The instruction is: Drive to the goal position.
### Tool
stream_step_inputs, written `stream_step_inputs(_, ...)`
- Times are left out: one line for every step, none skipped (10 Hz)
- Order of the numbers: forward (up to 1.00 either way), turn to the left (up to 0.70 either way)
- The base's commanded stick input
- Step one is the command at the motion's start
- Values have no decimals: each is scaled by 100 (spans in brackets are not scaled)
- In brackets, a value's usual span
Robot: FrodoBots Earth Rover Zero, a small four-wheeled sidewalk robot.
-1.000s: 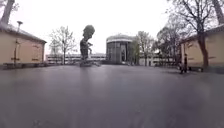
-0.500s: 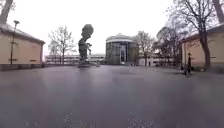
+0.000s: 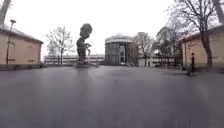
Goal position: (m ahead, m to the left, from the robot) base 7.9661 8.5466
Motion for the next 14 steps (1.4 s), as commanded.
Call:
stream_step_inputs(100, 0)
stream_step_inputs(100, 0)
stream_step_inputs(100, 0)
stream_step_inputs(100, 0)
stream_step_inputs(100, 0)
stream_step_inputs(100, 0)
stream_step_inputs(100, 0)
stream_step_inputs(100, 0)
stream_step_inputs(100, 0)
stream_step_inputs(100, 0)
stream_step_inputs(100, 0)
stream_step_inputs(100, 0)
stream_step_inputs(100, 0)
stream_step_inputs(100, 0)
